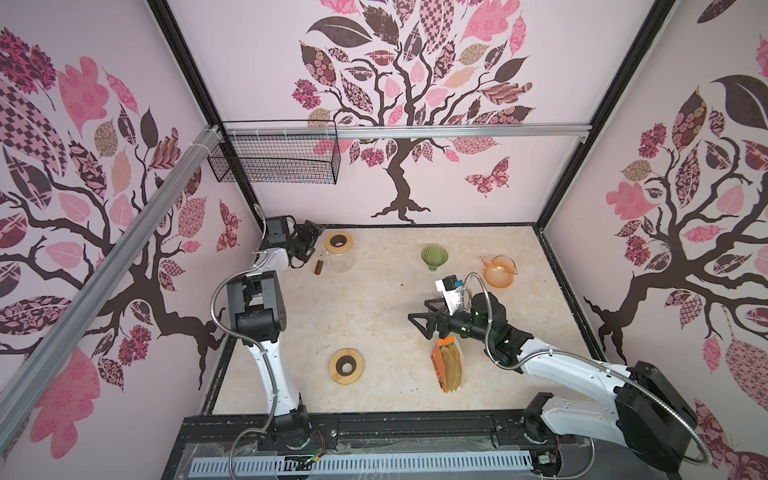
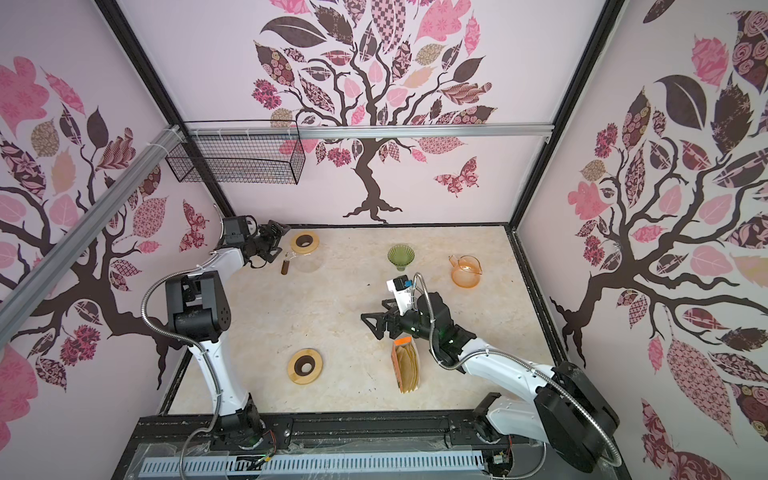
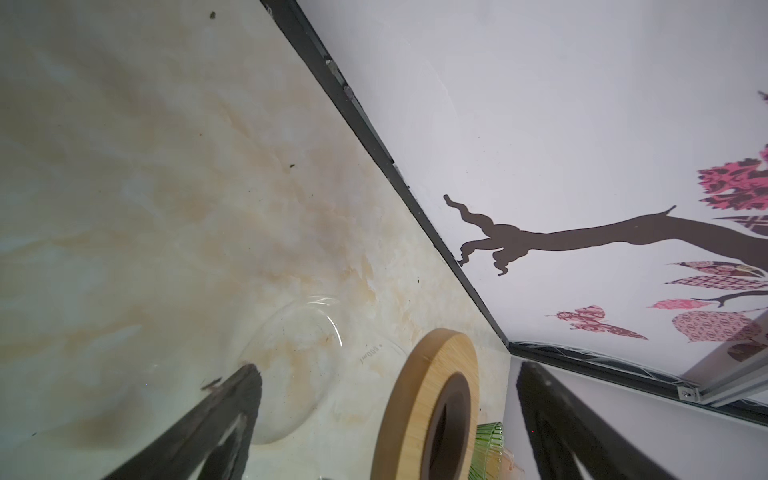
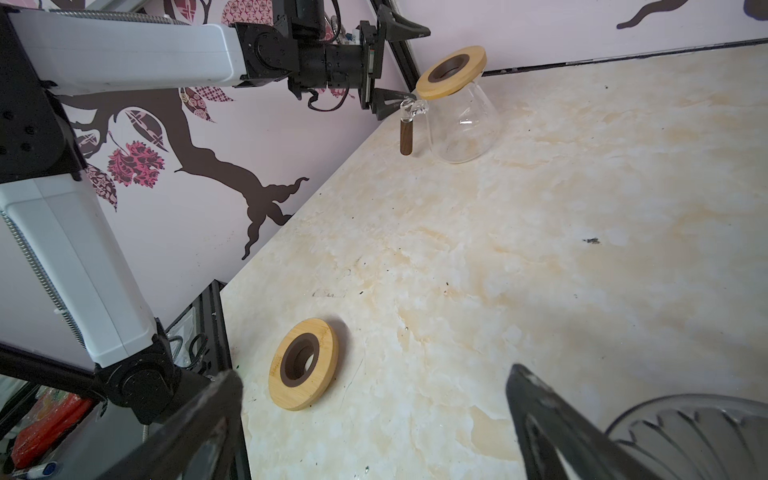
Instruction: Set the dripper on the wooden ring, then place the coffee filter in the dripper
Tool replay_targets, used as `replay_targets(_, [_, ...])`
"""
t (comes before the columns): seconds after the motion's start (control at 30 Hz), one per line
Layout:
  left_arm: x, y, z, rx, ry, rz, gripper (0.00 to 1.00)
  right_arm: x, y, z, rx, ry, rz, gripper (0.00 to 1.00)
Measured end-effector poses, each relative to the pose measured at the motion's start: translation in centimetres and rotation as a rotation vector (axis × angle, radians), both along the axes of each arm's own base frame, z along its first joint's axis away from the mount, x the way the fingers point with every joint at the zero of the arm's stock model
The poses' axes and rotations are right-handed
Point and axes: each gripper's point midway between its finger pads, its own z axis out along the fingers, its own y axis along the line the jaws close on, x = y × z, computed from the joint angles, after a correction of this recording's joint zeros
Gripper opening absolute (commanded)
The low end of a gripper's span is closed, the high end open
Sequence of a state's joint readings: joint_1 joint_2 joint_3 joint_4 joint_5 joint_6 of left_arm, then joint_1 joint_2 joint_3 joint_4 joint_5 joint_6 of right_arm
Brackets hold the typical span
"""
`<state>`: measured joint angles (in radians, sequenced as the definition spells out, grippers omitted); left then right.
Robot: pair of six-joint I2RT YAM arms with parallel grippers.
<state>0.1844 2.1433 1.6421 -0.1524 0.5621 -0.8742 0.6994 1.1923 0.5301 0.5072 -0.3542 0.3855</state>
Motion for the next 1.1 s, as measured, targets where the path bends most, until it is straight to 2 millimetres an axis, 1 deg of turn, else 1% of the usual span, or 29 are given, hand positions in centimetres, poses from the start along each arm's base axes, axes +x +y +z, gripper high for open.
replay_targets(0.13, [1.1,-0.2,-1.1,-0.014,0.006,-0.032,0.98,0.0,0.0,-0.2,-0.007,0.003,-0.002,1.0])
replay_targets(0.33, [2.1,-0.8,-1.8,-0.06,0.001,-0.076,0.98,0.0,0.0,-0.3,-0.013,0.0,-0.004,1.0])
replay_targets(0.43, [2.2,-1.2,-2.4,-0.094,0.014,-0.089,0.98,-0.1,0.0,-0.3,-0.014,0.0,-0.002,1.0])
replay_targets(0.63, [2.7,-1.9,-3.0,-0.153,0.021,-0.119,0.98,-0.1,0.0,-0.3,-0.018,-0.001,-0.003,1.0])
replay_targets(0.77, [2.6,-2.4,-3.0,-0.179,0.03,-0.13,0.98,0.0,0.0,-0.3,-0.021,-0.005,-0.005,1.0])
replay_targets(0.97, [3.0,-3.9,-2.0,-0.199,0.006,-0.156,0.98,-0.1,0.1,-0.4,-0.026,-0.008,-0.002,1.0])
replay_targets(1.1, [3.1,-5.0,-1.6,-0.211,-0.001,-0.171,0.98,-0.1,0.1,-0.5,-0.031,-0.007,-0.004,1.0])
